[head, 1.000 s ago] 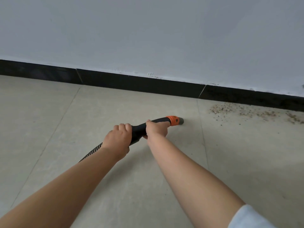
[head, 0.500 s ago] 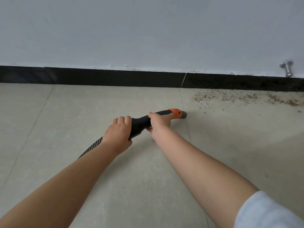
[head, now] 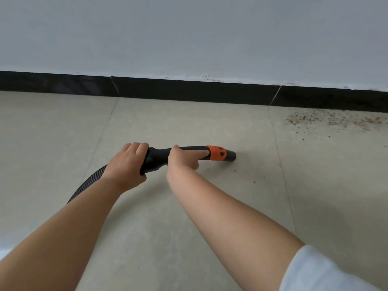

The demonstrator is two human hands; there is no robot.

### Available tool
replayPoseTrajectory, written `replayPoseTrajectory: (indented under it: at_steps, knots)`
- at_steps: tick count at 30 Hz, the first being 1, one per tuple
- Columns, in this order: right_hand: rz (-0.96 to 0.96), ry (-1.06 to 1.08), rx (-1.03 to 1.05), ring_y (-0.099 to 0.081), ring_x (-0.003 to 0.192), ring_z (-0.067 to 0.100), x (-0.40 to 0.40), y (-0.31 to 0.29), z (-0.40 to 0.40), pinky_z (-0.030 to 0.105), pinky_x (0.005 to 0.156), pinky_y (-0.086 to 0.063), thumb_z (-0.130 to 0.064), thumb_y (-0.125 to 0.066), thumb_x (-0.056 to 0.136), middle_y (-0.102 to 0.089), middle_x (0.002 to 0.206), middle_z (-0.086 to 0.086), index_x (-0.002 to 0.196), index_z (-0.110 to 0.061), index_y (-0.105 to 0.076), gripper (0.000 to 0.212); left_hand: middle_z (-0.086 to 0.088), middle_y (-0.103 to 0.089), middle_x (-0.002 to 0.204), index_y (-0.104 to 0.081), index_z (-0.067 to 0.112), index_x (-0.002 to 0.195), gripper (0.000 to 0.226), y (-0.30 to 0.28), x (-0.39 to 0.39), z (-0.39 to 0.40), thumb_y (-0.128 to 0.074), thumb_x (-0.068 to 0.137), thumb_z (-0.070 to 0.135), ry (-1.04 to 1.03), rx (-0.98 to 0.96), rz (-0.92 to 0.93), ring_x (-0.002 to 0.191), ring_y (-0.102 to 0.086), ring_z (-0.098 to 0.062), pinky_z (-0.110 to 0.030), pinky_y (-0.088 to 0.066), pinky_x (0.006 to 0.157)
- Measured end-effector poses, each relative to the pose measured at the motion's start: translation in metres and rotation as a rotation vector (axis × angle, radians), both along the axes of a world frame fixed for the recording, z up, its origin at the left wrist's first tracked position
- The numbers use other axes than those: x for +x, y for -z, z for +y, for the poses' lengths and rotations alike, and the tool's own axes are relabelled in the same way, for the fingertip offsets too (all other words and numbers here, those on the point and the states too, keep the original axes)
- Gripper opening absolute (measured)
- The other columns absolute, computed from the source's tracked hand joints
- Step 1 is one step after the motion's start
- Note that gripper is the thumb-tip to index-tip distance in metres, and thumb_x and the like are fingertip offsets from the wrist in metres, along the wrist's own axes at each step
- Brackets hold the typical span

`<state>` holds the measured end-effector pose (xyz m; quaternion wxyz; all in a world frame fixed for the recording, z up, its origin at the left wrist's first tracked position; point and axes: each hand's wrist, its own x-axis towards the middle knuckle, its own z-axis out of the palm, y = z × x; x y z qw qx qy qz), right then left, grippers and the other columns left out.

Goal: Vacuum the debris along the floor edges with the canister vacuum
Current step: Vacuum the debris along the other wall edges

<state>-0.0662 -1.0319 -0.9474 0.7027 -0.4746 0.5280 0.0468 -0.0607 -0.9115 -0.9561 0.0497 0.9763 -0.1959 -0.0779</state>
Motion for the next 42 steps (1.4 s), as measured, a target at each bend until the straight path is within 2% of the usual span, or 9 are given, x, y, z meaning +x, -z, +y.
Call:
replayPoseTrajectory:
  at_steps: [6, 11, 14, 18, 25, 28, 31, 36, 42]
  knots:
    - [0.021, 0.006, 0.023, -0.051, 0.117, 0.035, -0.005, -0.007, 0.029, 0.039, 0.094, -0.045, -0.016, -0.058, 0.091, -0.037, 0.139, 0.019, 0.149, -0.022, 0.003, 0.084, -0.010, -0.054, 0.116, -0.048, 0.003, 0.119, 0.047, -0.010, 0.000, 0.026, -0.061, 0.073, 0.003, -0.004, 0.039, -0.002, 0.108, -0.045, -0.030, -0.033, -0.039, 0.079]
    - [0.029, 0.050, -0.013, -0.053, 0.115, 0.036, -0.018, -0.002, 0.023, 0.039, 0.094, -0.046, -0.019, -0.055, 0.092, -0.037, 0.140, 0.018, 0.148, -0.022, 0.011, 0.087, -0.006, -0.052, 0.120, -0.045, 0.007, 0.123, 0.049, -0.010, -0.002, 0.017, -0.059, 0.076, 0.006, 0.090, 0.063, 0.026, 0.111, -0.044, -0.027, -0.027, -0.033, 0.074]
    - [0.034, 0.119, -0.061, -0.055, 0.110, 0.038, -0.025, 0.004, -0.002, 0.046, 0.092, -0.050, -0.017, -0.056, 0.091, -0.040, 0.136, 0.019, 0.149, -0.025, 0.007, 0.085, -0.004, -0.049, 0.121, -0.042, 0.010, 0.123, 0.048, -0.006, -0.007, -0.012, -0.058, 0.078, 0.012, 0.152, 0.120, 0.051, 0.114, -0.043, -0.024, -0.026, -0.034, 0.074]
    - [0.027, 0.134, -0.132, -0.054, 0.112, 0.036, -0.032, 0.013, -0.052, 0.048, 0.093, -0.049, -0.015, -0.056, 0.090, -0.041, 0.137, 0.017, 0.149, -0.026, 0.002, 0.084, -0.002, -0.047, 0.121, -0.038, 0.012, 0.120, 0.043, 0.001, -0.022, -0.065, -0.055, 0.081, 0.019, 0.210, 0.193, 0.042, 0.113, -0.044, -0.022, -0.025, -0.038, 0.077]
    - [-0.001, 0.048, -0.183, -0.051, 0.112, 0.034, -0.024, 0.005, -0.136, 0.050, 0.090, -0.050, -0.009, -0.050, 0.088, -0.043, 0.135, 0.014, 0.150, -0.024, 0.001, 0.082, -0.006, -0.046, 0.122, -0.034, 0.009, 0.120, 0.042, 0.000, -0.032, -0.153, -0.053, 0.084, 0.018, 0.160, 0.134, 0.030, 0.113, -0.044, -0.024, -0.024, -0.033, 0.074]
    - [-0.008, 0.013, -0.184, -0.049, 0.100, 0.032, -0.014, -0.003, -0.165, 0.049, 0.088, -0.052, -0.007, -0.049, 0.087, -0.045, 0.131, 0.015, 0.150, -0.019, -0.007, 0.076, -0.007, -0.046, 0.122, -0.033, 0.008, 0.121, 0.044, -0.003, -0.028, -0.180, -0.055, 0.084, 0.019, 0.121, 0.122, 0.033, 0.113, -0.044, -0.024, -0.026, -0.038, 0.078]
    - [0.017, -0.018, -0.202, -0.052, 0.105, 0.034, -0.007, -0.005, -0.194, 0.047, 0.086, -0.053, -0.008, -0.049, 0.088, -0.047, 0.129, 0.016, 0.148, -0.018, -0.013, 0.071, -0.008, -0.047, 0.120, -0.034, 0.007, 0.119, 0.042, -0.002, -0.026, -0.212, -0.055, 0.084, 0.018, 0.097, 0.104, 0.042, 0.112, -0.045, -0.024, -0.025, -0.037, 0.076]
    - [0.061, -0.070, -0.228, -0.052, 0.112, 0.035, -0.017, 0.002, -0.241, 0.047, 0.089, -0.052, -0.008, -0.047, 0.089, -0.042, 0.136, 0.015, 0.150, -0.022, 0.004, 0.080, -0.006, -0.045, 0.121, -0.033, 0.008, 0.120, 0.043, 0.002, -0.038, -0.253, -0.054, 0.084, 0.020, 0.113, 0.089, 0.095, 0.113, -0.043, -0.022, -0.023, -0.035, 0.075]
    - [0.069, -0.126, -0.227, -0.055, 0.110, 0.034, -0.025, 0.004, -0.266, 0.043, 0.091, -0.051, -0.015, -0.048, 0.092, -0.042, 0.138, 0.016, 0.150, -0.020, 0.005, 0.079, -0.003, -0.045, 0.120, -0.033, 0.010, 0.119, 0.044, -0.010, -0.038, -0.274, -0.055, 0.084, 0.024, 0.127, 0.158, 0.138, 0.112, -0.044, -0.020, -0.022, -0.036, 0.074]
